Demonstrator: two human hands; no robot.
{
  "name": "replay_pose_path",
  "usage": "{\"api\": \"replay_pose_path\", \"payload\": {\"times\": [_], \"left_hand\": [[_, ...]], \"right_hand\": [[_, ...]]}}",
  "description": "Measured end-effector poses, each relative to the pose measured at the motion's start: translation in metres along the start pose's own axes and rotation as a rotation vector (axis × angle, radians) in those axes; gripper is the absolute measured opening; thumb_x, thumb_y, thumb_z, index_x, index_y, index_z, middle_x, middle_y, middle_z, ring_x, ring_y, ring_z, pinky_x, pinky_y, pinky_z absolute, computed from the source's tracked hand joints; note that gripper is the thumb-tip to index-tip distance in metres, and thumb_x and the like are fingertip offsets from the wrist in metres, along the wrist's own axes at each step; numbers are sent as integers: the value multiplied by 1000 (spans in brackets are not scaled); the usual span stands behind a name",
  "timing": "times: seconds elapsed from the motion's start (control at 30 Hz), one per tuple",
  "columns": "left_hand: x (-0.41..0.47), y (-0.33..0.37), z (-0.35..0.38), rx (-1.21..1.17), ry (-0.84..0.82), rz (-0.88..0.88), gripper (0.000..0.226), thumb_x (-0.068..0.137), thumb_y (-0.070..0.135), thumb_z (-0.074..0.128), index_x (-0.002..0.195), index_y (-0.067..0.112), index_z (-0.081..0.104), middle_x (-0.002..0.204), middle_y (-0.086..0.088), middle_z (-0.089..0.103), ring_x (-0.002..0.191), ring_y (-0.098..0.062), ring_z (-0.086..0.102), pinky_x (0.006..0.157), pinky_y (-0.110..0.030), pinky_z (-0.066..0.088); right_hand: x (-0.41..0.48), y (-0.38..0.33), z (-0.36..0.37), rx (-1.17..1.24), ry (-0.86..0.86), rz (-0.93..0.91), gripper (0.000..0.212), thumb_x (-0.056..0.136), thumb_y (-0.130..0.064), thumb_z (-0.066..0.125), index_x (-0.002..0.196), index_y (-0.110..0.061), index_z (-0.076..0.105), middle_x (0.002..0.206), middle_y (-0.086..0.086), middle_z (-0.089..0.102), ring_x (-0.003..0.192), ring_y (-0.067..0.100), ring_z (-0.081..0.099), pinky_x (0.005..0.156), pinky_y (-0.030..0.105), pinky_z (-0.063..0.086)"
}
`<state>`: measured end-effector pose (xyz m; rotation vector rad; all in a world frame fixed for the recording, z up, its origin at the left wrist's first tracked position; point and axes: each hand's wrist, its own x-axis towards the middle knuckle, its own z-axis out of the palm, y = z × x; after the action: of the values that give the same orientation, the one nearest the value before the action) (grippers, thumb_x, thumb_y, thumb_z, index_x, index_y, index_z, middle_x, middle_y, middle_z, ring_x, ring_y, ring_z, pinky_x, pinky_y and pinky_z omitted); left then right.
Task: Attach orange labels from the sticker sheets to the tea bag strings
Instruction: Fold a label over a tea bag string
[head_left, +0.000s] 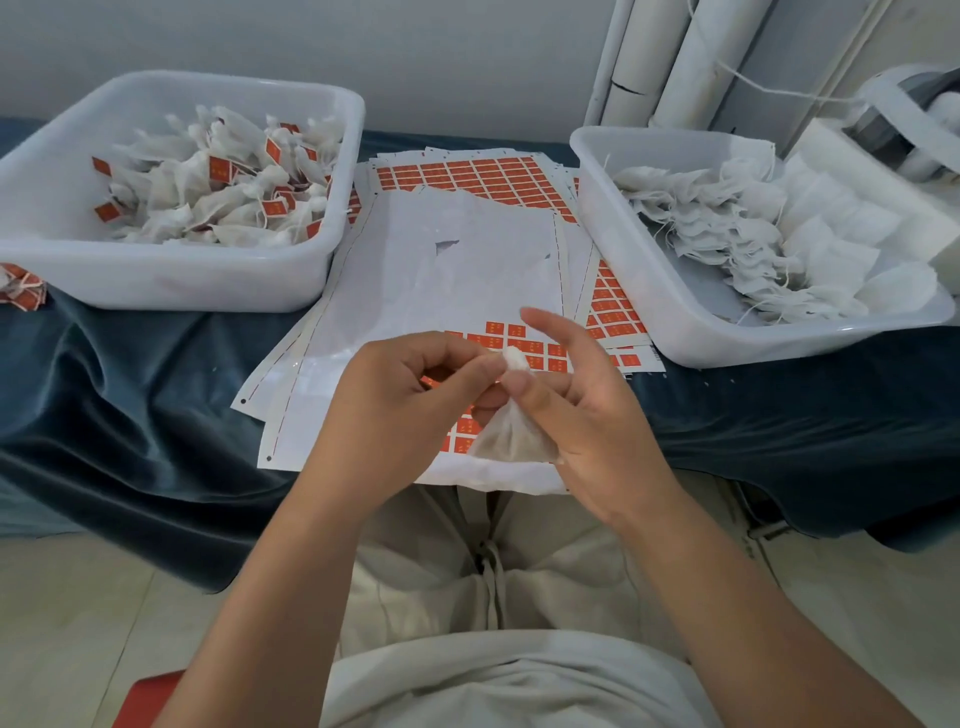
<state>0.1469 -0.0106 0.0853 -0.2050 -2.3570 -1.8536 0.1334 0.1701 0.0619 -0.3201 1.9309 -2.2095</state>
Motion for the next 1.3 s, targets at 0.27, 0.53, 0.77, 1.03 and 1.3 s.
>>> {"api": "replay_pose_path", "payload": {"times": [0.27,0.53,0.77,1.03,1.3], "left_hand": [[3,0,-4,255,-91,137,23,99,26,72,81,41,75,82,15,73,83,-12,70,68,-14,47],[4,-1,-8,406,81,140,19,98,32,72,80,35,69,77,20,69,75,5,63,60,-5,42],[2,-3,6,-85,-3,-31,23,107,30,56,87,28,67,70,10,67,58,-2,59,54,-11,43],[1,-13,26,-466,28,-38,24,97,41,58,80,26,67,79,-6,70,69,-16,65,67,-24,53],[6,-22,16,34,197,57,20,106,34,56,89,29,63,77,9,74,71,-7,73,62,-16,54]], "right_hand": [[-3,0,6,-210,22,-75,21,109,-34,57,119,-29,75,115,-5,78,110,15,74,93,30,60],[6,8,5,239,191,120,23,101,-38,62,86,-30,79,89,-1,74,86,10,73,83,30,59],[8,13,7,526,-11,186,20,103,-29,67,116,-17,75,102,5,71,99,19,69,97,46,57],[3,5,15,351,81,117,22,110,-22,53,100,-10,69,84,6,66,79,18,65,82,43,59],[2,8,-2,-484,93,-85,11,107,-32,59,103,-23,64,90,-14,74,87,5,74,72,17,56]]}}
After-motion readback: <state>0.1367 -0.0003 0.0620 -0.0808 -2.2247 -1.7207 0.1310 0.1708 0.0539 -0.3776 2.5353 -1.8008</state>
